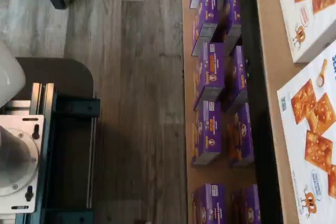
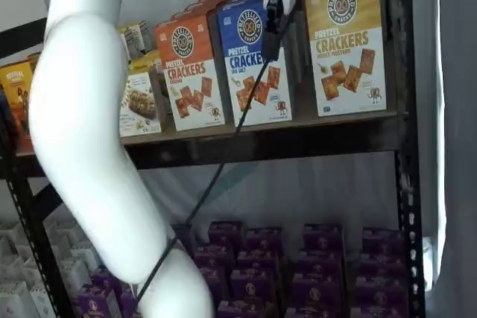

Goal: Retrieve the yellow and white box located on the top shelf, the sixth one from the left

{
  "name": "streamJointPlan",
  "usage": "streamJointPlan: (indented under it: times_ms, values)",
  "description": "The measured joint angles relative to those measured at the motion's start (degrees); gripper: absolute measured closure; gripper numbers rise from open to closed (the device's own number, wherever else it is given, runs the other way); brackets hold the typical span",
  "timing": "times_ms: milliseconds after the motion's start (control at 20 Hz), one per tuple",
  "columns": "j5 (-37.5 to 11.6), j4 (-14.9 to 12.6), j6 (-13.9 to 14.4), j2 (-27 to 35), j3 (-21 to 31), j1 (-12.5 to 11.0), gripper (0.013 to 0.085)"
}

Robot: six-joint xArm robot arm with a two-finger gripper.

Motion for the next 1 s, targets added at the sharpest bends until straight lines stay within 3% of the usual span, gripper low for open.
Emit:
streamJointPlan:
  times_ms: [50, 100, 150, 250, 550, 850, 1000]
  values:
    - [-0.68, -1.46, 0.01, -0.36, 0.34, 0.73, 0.0130]
    - [-3.82, -7.77, 0.22, -2.37, 2.44, 4.32, 0.0130]
    - [-5.37, -10.21, 0.48, -3.53, 3.83, 5.78, 0.0130]
    - [-6.62, -10.88, 0.83, -4.67, 5.58, 6.38, 0.0130]
    - [-8.92, -9.15, 0.74, -6.56, 8.38, 5.82, 0.0130]
    - [-13.50, -3.47, -0.18, -8.17, 9.30, 3.08, 0.0130]
    - [-15.66, 1.04, -0.17, -8.52, 8.74, 1.42, 0.0130]
